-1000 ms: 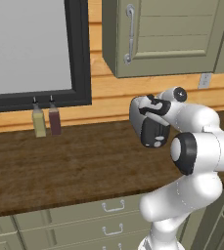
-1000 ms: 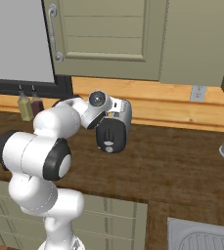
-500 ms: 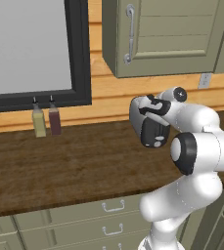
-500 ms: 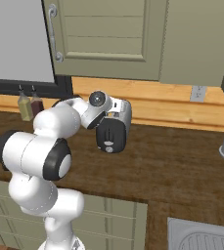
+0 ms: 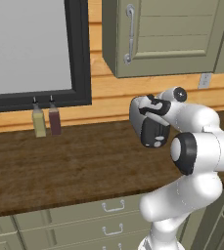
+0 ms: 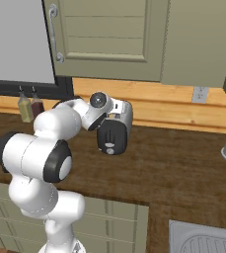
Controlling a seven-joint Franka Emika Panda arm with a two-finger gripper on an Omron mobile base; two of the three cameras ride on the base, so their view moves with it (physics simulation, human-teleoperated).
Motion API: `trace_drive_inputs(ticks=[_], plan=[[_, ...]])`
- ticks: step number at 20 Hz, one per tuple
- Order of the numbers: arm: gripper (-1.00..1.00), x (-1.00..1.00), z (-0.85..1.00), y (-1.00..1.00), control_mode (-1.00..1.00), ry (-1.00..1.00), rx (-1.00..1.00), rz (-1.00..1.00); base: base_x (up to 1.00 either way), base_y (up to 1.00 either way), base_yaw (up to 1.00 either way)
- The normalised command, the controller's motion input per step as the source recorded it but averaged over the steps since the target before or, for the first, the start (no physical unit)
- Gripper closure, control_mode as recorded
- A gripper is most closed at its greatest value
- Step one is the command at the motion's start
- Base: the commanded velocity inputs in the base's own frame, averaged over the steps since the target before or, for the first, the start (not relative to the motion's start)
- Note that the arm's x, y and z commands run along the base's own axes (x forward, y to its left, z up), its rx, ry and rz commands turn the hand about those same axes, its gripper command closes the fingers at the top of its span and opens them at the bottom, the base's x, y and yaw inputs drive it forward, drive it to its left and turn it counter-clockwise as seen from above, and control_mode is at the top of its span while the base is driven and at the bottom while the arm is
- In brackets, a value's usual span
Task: Start the toaster. Once the lever pops up, take the bread to the plate on the dining counter.
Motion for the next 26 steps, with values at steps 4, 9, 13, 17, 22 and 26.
trace_drive_inputs(ticks=[4,9,13,17,22,26], plan=[[-1.00,0.00,0.00,0.00,-1.00,0.00,0.00,0.00,0.00,0.00,0.00],[-1.00,0.00,0.00,0.00,-1.00,0.00,0.00,0.00,0.00,0.00,0.00],[-1.00,0.00,0.00,0.00,-1.00,0.00,0.00,0.00,0.00,0.00,0.00],[-1.00,0.00,0.00,0.00,-1.00,0.00,0.00,0.00,0.00,0.00,0.00],[-1.00,0.00,0.00,0.00,-1.00,0.00,0.00,0.00,0.00,0.00,0.00],[-1.00,0.00,0.00,0.00,-1.00,0.00,0.00,0.00,0.00,0.00,0.00]])
